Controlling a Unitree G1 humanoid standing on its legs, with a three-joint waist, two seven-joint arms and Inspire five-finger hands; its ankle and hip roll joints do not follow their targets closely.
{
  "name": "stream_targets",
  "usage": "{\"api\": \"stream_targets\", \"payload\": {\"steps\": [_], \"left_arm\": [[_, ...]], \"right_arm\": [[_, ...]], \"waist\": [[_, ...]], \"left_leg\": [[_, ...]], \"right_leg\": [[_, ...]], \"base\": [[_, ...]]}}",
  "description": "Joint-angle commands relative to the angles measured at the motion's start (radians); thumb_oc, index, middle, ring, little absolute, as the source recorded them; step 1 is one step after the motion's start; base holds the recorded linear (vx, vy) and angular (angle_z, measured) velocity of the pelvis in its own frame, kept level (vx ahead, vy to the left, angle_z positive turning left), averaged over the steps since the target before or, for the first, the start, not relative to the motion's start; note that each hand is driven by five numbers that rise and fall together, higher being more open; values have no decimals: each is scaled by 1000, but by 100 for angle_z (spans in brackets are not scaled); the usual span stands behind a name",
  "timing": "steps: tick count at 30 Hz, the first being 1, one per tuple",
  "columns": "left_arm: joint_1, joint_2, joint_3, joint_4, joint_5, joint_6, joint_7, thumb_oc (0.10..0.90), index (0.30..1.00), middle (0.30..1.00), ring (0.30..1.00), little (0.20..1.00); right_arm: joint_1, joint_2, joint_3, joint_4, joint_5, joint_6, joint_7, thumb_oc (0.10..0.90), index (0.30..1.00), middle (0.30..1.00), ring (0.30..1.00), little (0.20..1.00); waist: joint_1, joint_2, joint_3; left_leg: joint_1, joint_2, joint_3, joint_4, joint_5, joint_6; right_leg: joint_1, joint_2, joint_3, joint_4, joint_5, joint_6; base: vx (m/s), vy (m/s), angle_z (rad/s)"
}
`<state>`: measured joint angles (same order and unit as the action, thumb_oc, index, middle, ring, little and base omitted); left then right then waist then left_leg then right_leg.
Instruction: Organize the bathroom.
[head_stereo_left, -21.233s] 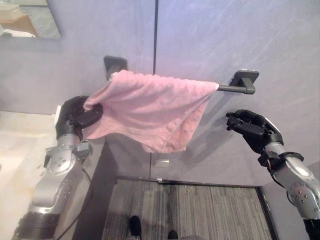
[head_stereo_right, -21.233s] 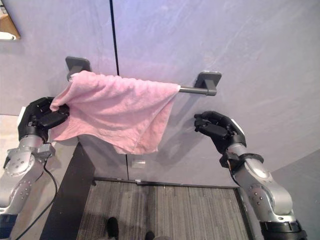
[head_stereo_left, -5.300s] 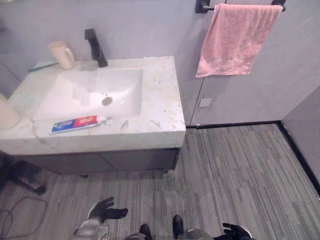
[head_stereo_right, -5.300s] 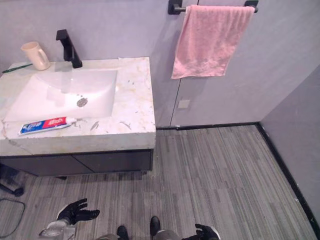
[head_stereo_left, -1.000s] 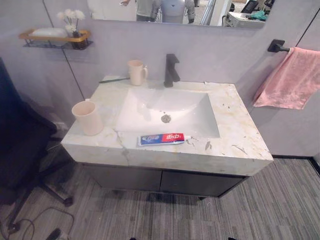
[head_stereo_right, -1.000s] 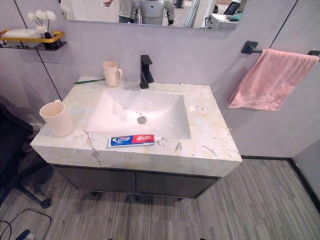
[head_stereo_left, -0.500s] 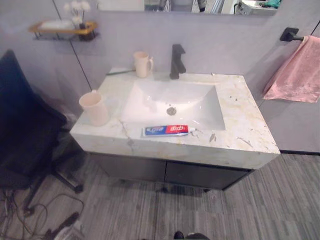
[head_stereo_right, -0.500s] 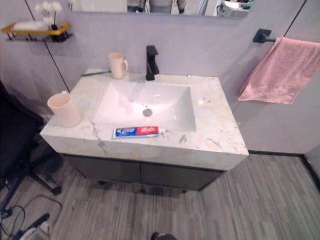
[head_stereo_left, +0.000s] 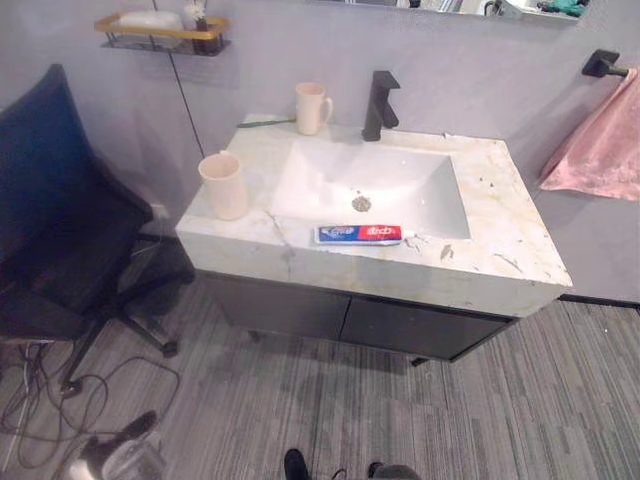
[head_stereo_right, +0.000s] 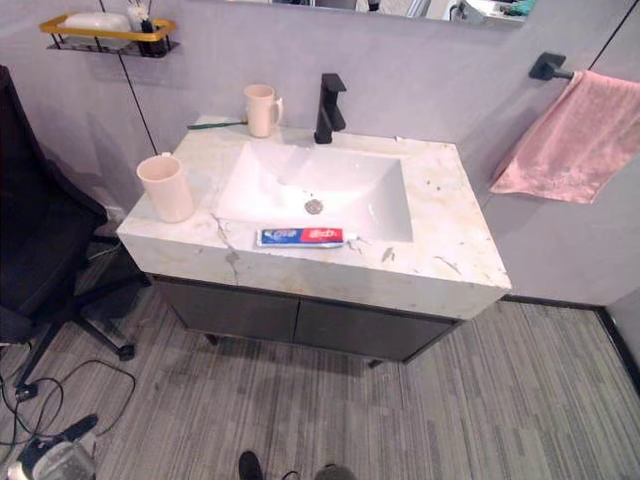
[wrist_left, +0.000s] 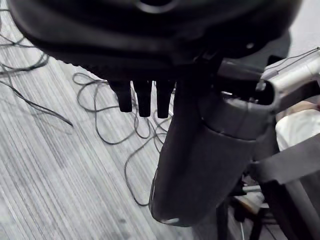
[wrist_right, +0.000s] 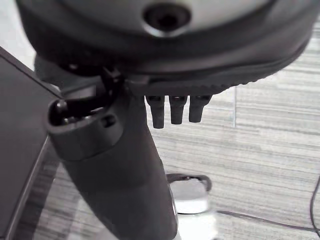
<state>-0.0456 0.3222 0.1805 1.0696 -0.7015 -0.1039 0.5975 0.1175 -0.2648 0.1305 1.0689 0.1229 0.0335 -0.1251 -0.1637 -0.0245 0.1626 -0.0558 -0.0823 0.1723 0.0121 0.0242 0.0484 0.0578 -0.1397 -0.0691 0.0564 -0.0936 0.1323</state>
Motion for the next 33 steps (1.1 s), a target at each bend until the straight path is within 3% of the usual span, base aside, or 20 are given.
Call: {"api": "stream_targets", "payload": {"steps": [1,5,7,10,13,14,16,17,20,22,23,24,29,33], "left_arm": [[-17,60,17,11,-48,-97,5,800,900,900,900,900],[5,61,62,15,-95,-141,-24,800,900,900,900,900],[18,71,76,-22,-13,-182,-25,800,900,900,900,900],[19,97,75,-84,82,-171,20,800,900,900,900,900],[11,159,83,-216,195,-158,125,800,900,900,900,900],[-4,202,95,-300,248,-125,212,800,900,900,900,900],[-43,318,139,-479,329,-16,494,800,900,900,900,900],[-43,318,139,-480,329,-15,495,800,900,900,900,900],[-95,449,204,-585,445,-18,559,800,900,900,900,900],[-115,509,224,-640,508,-10,552,800,900,900,900,900],[-158,604,240,-771,613,36,481,800,900,900,900,900],[-169,636,241,-810,656,47,428,800,900,900,900,900],[-220,762,203,-958,798,83,213,800,900,900,900,900],[-294,842,154,-1054,841,97,182,800,900,900,900,900]], "right_arm": [[-21,-88,-2,-22,-45,-8,-10,800,900,900,900,900],[-35,-96,0,-22,-50,-9,3,800,900,900,900,900],[-35,-92,4,-35,-69,0,17,800,900,900,900,900],[-30,-88,9,-44,-67,11,23,800,900,900,900,900],[-14,-81,16,-62,-65,34,36,800,900,900,900,900],[-6,-78,21,-61,-43,29,45,800,900,900,900,900],[7,-62,32,-41,-45,19,50,800,900,900,900,900],[7,-62,32,-41,-45,19,49,800,900,900,900,900],[12,-57,35,-6,-33,20,55,800,900,900,900,900],[12,-58,33,6,-32,21,63,800,900,900,900,900],[9,-63,30,25,-33,25,77,800,900,900,900,900],[5,-65,28,28,-34,30,82,800,900,900,900,900],[-11,-74,29,39,-40,48,99,800,900,900,900,900],[-27,-81,29,58,-50,60,116,800,900,900,900,900]], "waist": [[-12,13,-59],[-5,16,-69],[-1,16,-71],[2,18,-72],[6,23,-69],[8,25,-68],[9,27,-73],[8,26,-73],[8,29,-84],[6,29,-88],[5,30,-94],[5,31,-97],[3,34,-104],[0,39,-105]], "left_leg": [[-5,88,-36,65,-55,-48],[30,92,-42,40,-52,-51],[45,92,-46,34,-55,-50],[51,93,-49,29,-54,-49],[58,94,-55,26,-55,-47],[61,94,-59,25,-54,-47],[72,102,-71,17,-50,-50],[72,102,-72,17,-50,-50],[85,114,-78,8,-46,-60],[92,119,-77,5,-47,-64],[106,125,-73,5,-56,-69],[104,127,-71,5,-54,-70],[110,132,-55,9,-63,-73],[111,137,-43,18,-71,-75]], "right_leg": [[-49,59,-14,17,77,11],[-53,71,-25,12,78,6],[-53,77,-25,13,74,4],[-54,79,-23,15,73,6],[-51,80,-20,18,70,7],[-50,80,-19,19,69,7],[-42,79,-20,20,68,9],[-41,79,-21,19,68,9],[-31,80,-27,17,66,9],[-29,81,-32,17,65,9],[-21,80,-37,19,59,11],[-24,80,-38,17,63,11],[-24,78,-35,18,63,16],[-26,77,-29,25,59,20]], "base": [[10,-62,4],[18,-40,-3],[23,-46,-6],[8,-36,-4],[9,-48,3],[22,-90,6],[32,-116,17],[31,-107,26],[23,-104,11],[23,-84,7],[19,-83,14],[19,-79,16],[-2,-20,9],[-2,-2,-1]]}}
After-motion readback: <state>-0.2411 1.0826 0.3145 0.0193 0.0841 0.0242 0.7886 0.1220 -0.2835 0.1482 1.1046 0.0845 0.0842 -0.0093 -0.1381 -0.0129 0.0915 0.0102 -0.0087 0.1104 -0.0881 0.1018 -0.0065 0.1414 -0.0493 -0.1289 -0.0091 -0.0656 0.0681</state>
